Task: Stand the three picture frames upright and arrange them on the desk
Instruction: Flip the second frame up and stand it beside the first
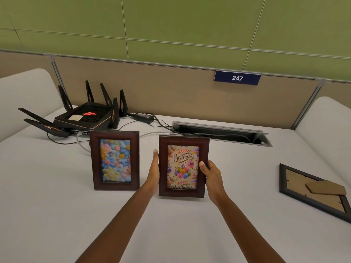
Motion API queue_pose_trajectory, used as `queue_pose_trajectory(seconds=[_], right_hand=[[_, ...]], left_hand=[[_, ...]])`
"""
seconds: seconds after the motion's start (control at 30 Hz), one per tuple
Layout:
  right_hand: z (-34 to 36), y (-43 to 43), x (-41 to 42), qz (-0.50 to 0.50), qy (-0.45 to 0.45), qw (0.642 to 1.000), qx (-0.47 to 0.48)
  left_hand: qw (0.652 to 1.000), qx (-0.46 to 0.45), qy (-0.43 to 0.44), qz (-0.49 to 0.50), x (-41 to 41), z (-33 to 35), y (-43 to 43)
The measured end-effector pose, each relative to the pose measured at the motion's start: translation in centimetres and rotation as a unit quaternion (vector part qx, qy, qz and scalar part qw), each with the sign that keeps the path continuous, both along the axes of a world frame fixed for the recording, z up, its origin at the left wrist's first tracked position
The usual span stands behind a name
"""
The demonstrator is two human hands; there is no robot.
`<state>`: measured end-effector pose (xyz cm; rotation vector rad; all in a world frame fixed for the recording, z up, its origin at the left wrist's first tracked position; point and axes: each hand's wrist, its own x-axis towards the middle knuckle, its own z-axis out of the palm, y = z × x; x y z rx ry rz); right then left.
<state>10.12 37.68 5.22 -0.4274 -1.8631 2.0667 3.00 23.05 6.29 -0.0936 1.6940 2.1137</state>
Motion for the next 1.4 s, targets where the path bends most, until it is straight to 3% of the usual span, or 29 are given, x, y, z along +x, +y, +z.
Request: queue_pose_trajectory(seconds=[0.47, 0.77, 1.07, 1.27, 1.4], right_hand=[[-1.0, 0.7, -3.6, 0.002, -0.016, 1.000, 0.001], [-1.4, 1.1, -3.2, 0.014, -0.021, 0.999, 0.023], [-3.4, 0.9, -0.7, 0.009, -0.061, 0.994, 0.092], [-4.4, 1.1, 1.2, -0.002, -0.102, 0.983, 0.150], [-5.0, 1.6, 2.9, -0.022, -0.108, 0.976, 0.188]], left_hand=[[1.000, -0.023, -0.005, -0.005, -3.3, -0.5, 0.9], [0.994, -0.106, 0.000, 0.037, -2.1, -1.8, 1.5], [0.943, -0.271, 0.134, 0.138, 3.1, -4.2, 1.8], [0.909, -0.356, 0.175, 0.131, 6.6, -5.8, 1.9], [0.871, -0.400, 0.273, 0.083, 9.6, -6.1, 2.2]])
